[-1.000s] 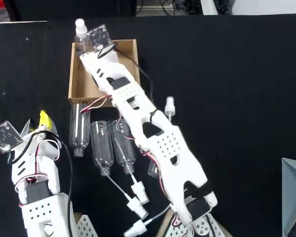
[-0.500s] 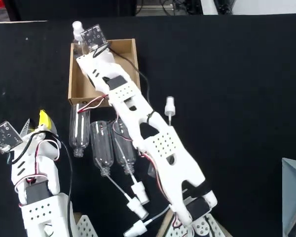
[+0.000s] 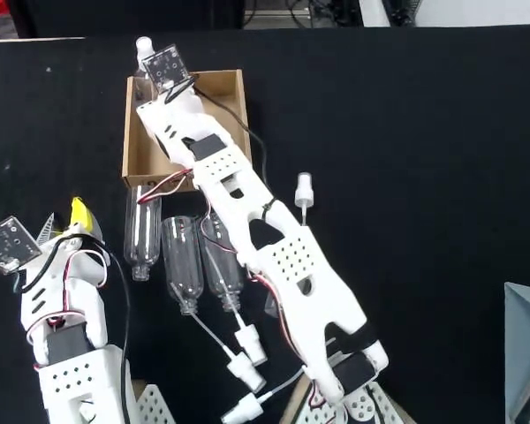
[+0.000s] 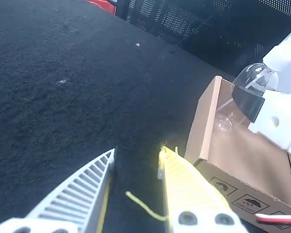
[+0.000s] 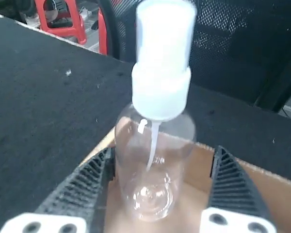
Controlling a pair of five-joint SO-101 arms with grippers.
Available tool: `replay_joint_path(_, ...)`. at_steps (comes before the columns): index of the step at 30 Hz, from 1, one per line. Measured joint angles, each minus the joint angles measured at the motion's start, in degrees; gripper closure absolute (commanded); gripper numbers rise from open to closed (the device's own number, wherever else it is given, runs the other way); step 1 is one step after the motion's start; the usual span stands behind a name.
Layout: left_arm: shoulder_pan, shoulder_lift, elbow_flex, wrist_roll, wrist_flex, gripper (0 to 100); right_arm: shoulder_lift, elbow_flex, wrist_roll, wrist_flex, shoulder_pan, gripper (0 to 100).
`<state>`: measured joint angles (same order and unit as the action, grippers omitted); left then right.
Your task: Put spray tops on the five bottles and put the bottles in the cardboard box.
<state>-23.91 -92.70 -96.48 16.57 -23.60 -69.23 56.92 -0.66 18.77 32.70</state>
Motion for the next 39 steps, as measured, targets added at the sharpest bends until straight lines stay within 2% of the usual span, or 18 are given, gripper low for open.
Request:
replay_joint_path(26, 0.00, 0.00, 0.00, 0.00, 0.26, 86, 0.00, 24.44, 0.00, 34.64, 0.00, 75.0)
replay_joint_path(39, 0.00, 0.00, 0.00, 0.00, 0.26, 86, 0.00, 32.79, 0.00, 45.10, 0.00, 75.0)
